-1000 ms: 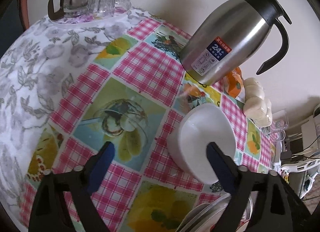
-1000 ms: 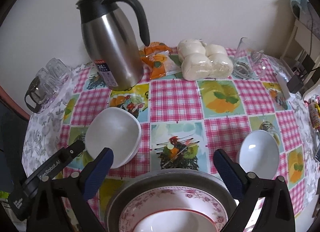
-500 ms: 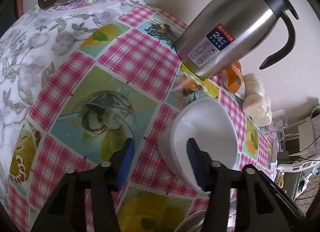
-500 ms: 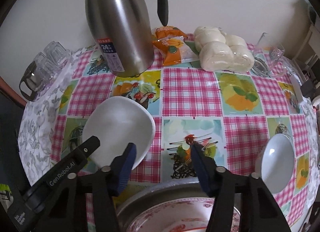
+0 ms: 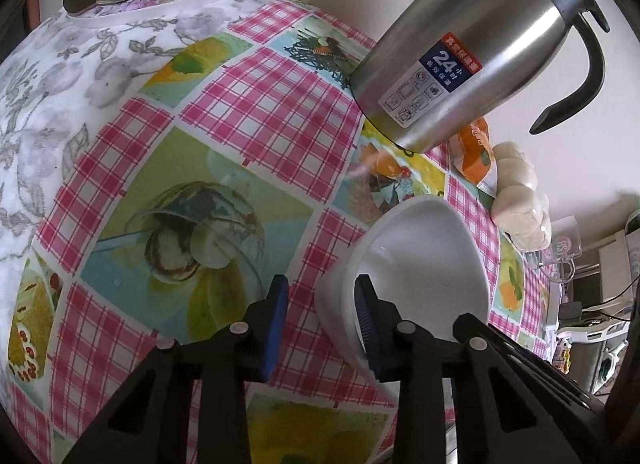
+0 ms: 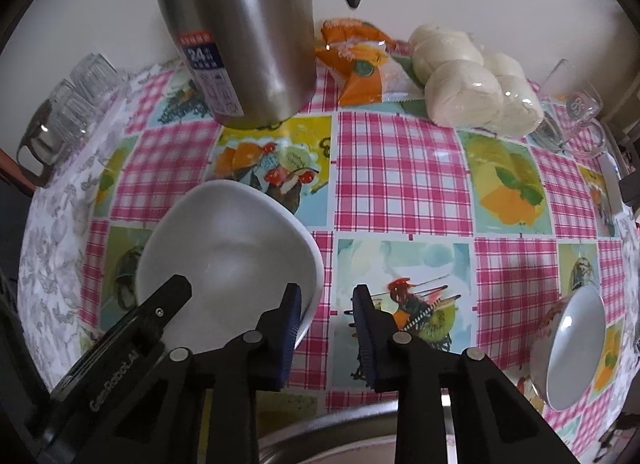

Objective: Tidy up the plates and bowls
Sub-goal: 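Lift the white square bowl with both tools toward the basin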

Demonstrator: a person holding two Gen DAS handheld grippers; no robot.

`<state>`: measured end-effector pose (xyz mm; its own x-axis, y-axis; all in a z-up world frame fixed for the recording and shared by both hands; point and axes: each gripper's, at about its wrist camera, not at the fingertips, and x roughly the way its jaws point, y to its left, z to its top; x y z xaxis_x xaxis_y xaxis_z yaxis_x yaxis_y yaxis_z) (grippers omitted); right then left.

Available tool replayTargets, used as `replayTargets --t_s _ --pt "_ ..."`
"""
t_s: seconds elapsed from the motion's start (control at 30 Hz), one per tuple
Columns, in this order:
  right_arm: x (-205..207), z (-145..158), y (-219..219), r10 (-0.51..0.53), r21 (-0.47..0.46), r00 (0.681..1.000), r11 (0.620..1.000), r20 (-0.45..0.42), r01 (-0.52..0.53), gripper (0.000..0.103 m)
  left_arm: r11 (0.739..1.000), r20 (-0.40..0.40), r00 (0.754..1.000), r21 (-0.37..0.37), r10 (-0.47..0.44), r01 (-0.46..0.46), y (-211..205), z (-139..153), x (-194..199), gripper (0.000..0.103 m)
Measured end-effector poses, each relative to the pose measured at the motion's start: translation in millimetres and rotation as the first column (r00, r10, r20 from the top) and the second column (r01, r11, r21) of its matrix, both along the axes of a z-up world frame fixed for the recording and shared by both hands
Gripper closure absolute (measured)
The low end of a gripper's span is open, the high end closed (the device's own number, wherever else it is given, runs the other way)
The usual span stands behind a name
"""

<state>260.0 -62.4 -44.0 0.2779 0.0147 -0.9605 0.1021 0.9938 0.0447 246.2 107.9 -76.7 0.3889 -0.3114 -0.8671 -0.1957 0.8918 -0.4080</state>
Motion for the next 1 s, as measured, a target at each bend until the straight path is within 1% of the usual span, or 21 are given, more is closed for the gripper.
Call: replayTargets --t_s 0.17,0.27,0.37,0.4,0.47,0.6,0.73,1.0 --pt "9 -10 3 0.018 -0.006 0.999 1.0 -0.032 -0.018 0.081 1.0 -0.004 1.0 0.0 -0.001 0.001 0 -2 3 0.067" --pt "13 -15 4 0.022 -0.004 0.999 1.0 -0.044 -0.022 0.085 1.0 0.006 1.0 -0.026 -0.005 0.005 1 -4 3 0.073" --pt "14 -18 7 0.03 -0.005 0.998 1.0 -0.052 -0.031 0.089 0.999 0.021 1.0 -0.035 -0.016 0.017 -2 -4 3 0.081" --pt "14 -19 8 0.032 -0.009 0.998 0.999 -0.053 -0.032 0.09 0.999 0.024 1.0 -0.041 -0.018 0.019 -2 -3 3 0.083" --pt "14 -19 6 0.026 0.0 0.998 1.0 -0.051 -0.026 0.09 0.999 0.026 0.999 -0.026 -0.033 0.034 -4 -2 3 0.083" --pt "11 -14 7 0.027 0.021 0.999 0.999 -0.029 -0.026 0.091 0.999 0.024 0.999 -0.014 -0.046 0.046 -4 0 3 0.086" --pt "6 -2 9 0.037 0.025 0.999 0.999 0.009 -0.038 0.091 0.998 0.037 0.998 -0.006 -0.058 0.058 -4 6 0 0.088" --pt "-12 27 -4 0.02 0.086 0.996 0.996 0.092 -0.028 0.091 0.995 0.124 0.988 0.034 -0.096 0.092 -11 44 -14 0.088"
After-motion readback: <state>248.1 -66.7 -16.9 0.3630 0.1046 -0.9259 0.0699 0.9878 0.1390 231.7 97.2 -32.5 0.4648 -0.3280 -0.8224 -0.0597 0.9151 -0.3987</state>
